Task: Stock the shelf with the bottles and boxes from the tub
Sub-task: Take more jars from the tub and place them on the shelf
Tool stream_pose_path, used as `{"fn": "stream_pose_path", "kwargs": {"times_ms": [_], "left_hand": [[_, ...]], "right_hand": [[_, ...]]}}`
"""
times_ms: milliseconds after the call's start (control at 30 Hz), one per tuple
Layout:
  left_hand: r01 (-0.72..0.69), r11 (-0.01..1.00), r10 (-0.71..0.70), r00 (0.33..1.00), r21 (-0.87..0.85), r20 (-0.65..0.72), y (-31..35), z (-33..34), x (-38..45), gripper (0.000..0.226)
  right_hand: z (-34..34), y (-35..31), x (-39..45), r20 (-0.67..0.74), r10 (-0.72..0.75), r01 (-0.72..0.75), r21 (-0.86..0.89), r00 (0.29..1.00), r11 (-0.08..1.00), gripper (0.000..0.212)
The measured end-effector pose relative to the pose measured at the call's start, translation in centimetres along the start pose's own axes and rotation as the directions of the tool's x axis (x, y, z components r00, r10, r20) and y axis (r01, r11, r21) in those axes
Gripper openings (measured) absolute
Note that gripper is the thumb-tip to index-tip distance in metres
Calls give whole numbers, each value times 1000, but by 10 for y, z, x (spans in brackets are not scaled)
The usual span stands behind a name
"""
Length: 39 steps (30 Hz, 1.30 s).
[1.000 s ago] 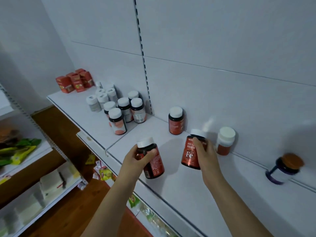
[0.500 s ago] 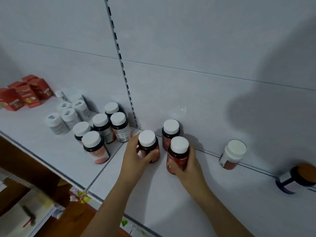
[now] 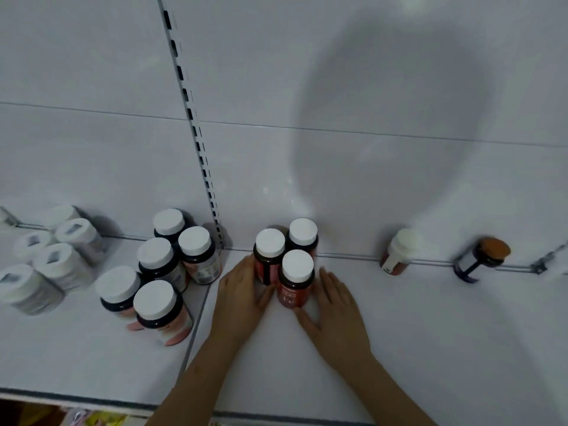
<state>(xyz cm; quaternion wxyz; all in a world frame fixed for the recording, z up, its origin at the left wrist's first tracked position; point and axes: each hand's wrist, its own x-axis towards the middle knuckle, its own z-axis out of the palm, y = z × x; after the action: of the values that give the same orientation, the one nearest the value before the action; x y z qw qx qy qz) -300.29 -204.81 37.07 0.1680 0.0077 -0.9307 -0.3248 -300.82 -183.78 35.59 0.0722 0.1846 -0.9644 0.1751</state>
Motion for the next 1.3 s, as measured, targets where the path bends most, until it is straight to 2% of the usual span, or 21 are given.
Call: {"fn": "stream_pose_path", "kwargs": {"times_ms": [133, 233, 300, 367, 467, 567, 667, 800, 967, 1167, 1300], "left_hand": [[-14, 1000, 14, 1000, -24, 0, -2, -1, -1, 52], [61, 998, -61, 998, -29, 2, -3, -1, -12, 59], [136, 990, -138, 990, -41, -33, 2, -5, -32, 54], [150, 988, -152, 986, -31, -62, 9, -11, -56, 42], [66, 998, -66, 997, 10, -36, 32, -12, -91, 29], [-118, 993, 121, 984, -30, 131, 72, 2, -115, 25], [-244, 954, 286, 916, -176, 280, 119, 25, -136, 29], [-365, 885, 454, 815, -289, 360, 189, 56, -172, 42], [-509, 754, 655, 622, -415, 428, 300, 109, -233, 48], [-583, 629, 775, 423, -514, 469, 425, 169, -330, 54], [-578, 598, 792, 318, -555, 522, 481, 201, -381, 59]], "right_hand": [[-1, -4, -4, -6, 94, -95, -26, 996, 995, 80], [-2, -9, -14, -15, 167, -168, -23, 986, 986, 76], [-4, -13, -27, -37, 235, -233, 38, 971, 972, 70], [-10, -15, -43, -78, 289, -278, 126, 954, 952, 59], [-27, -13, -71, -134, 363, -320, 261, 922, 911, 50], [-54, 2, -100, -194, 410, -349, 284, 891, 893, 55], [-93, 25, -136, -305, 439, -351, 301, 845, 886, 55], [-150, 62, -204, -355, 531, -427, 333, 769, 841, 56], [-217, 122, -326, -444, 598, -504, 323, 667, 801, 57], [-284, 187, -480, -459, 700, -655, 285, 547, 699, 61], [-315, 220, -555, -456, 758, -734, 280, 466, 619, 62]]}}
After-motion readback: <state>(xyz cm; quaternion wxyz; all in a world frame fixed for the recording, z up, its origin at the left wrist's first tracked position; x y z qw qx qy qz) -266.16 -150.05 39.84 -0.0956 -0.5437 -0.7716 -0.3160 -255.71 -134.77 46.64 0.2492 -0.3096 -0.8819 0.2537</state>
